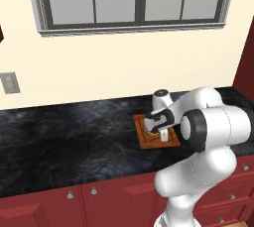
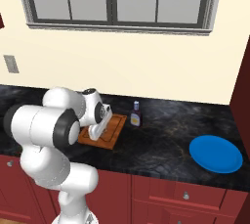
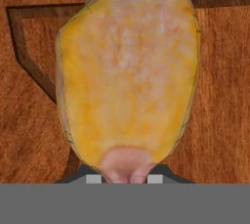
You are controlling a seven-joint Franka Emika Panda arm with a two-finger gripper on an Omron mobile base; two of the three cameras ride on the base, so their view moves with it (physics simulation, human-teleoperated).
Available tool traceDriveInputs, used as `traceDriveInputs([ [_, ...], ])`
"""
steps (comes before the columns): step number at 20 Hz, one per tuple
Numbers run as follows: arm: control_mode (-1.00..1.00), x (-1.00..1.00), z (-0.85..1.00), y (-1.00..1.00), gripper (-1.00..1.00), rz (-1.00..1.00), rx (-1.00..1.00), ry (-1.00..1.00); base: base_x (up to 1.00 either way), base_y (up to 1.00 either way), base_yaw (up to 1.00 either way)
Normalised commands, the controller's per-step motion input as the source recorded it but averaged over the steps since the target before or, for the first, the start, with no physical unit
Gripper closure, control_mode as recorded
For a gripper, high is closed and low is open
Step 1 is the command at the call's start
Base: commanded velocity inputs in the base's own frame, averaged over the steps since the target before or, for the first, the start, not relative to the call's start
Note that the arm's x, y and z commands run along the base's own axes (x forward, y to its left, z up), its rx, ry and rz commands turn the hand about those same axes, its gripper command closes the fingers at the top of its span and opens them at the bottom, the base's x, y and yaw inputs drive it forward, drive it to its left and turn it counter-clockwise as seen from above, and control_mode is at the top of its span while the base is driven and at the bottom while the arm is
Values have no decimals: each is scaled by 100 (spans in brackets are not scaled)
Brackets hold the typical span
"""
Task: Pick the chicken drumstick from the plate and place it on the cutting board. Then pick the condiment bottle from the cabinet and place it next to the cutting board.
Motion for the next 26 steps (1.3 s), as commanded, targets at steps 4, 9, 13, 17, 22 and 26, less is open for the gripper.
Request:
traceDriveInputs([
  [4, -100, 12, -39, 0, 100, 0, 0, 0, 0, 0, 0],
  [9, -100, 14, -18, 0, 100, 0, 0, 0, 0, 0, 0],
  [13, -100, 10, -14, 0, 100, 0, 0, 0, 0, 0, 0],
  [17, -100, 6, -14, 0, -100, 0, 0, 0, 0, 0, 0],
  [22, -100, 1, -7, 0, -100, 0, 0, 0, 0, 0, 0],
  [26, -100, -8, 12, 0, -100, 0, 0, -3, 0, 0, 0],
])
